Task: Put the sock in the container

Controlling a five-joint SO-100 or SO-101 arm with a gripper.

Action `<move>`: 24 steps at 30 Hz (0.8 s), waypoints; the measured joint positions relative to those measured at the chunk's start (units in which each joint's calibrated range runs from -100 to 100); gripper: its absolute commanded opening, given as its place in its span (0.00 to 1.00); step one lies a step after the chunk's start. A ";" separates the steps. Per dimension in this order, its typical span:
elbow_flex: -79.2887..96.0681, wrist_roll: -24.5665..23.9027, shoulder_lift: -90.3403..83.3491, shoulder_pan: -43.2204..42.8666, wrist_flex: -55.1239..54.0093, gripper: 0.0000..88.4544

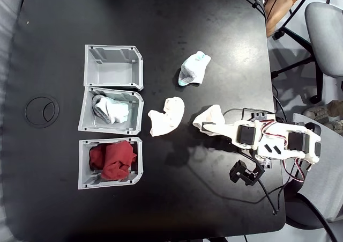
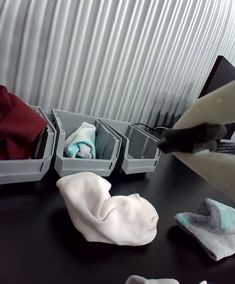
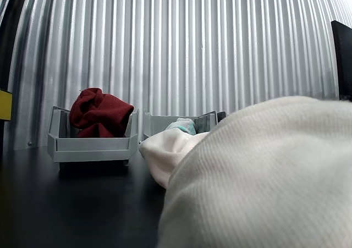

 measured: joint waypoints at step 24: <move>7.03 0.00 0.00 -0.32 0.00 0.02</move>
